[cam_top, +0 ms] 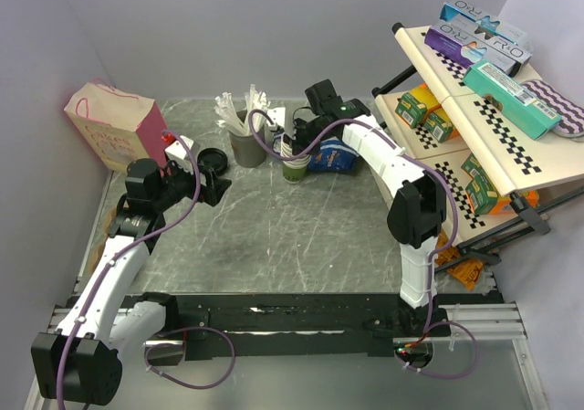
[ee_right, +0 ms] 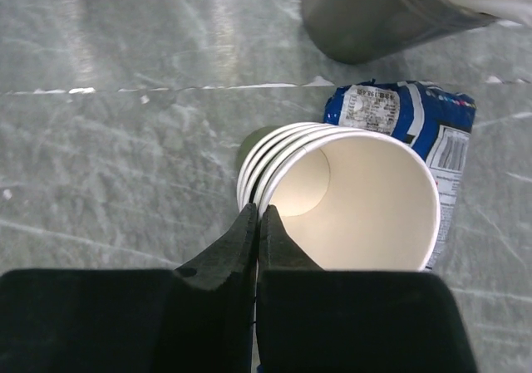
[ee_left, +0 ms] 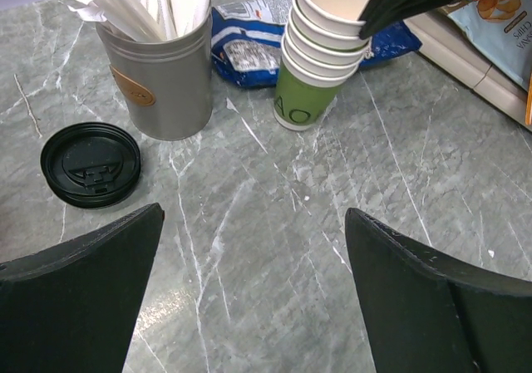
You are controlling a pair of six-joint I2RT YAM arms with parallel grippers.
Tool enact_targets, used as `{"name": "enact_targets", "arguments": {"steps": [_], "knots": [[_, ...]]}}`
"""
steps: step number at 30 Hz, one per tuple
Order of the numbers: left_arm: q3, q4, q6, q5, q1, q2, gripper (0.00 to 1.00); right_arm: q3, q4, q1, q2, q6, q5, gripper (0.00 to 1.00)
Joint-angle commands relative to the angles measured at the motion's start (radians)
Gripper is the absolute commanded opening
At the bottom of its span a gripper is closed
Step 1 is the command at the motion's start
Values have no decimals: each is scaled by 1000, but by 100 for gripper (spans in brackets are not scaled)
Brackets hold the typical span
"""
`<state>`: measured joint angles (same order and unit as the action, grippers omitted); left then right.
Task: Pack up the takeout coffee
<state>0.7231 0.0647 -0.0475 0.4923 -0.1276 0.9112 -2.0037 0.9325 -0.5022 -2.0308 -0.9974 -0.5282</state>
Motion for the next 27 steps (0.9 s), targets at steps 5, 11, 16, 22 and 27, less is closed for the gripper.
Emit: {"name": "enact_targets", "arguments": {"steps": [5,11,16,22,27], "knots": [[-17,-57,-20,18,8,-15,97,57,-153,-16,118,71,80,0],[-24,-85,-22,31,8,-9,97,-35,-116,-18,95,147,96,0],[-30,-97,-40,52,6,-2,97,-66,-28,-27,47,164,108,18],[-42,-112,-60,54,6,-3,97,-35,-50,-29,57,192,108,20],[-45,-108,-60,51,6,-5,97,-63,-21,-27,43,192,93,17]]}}
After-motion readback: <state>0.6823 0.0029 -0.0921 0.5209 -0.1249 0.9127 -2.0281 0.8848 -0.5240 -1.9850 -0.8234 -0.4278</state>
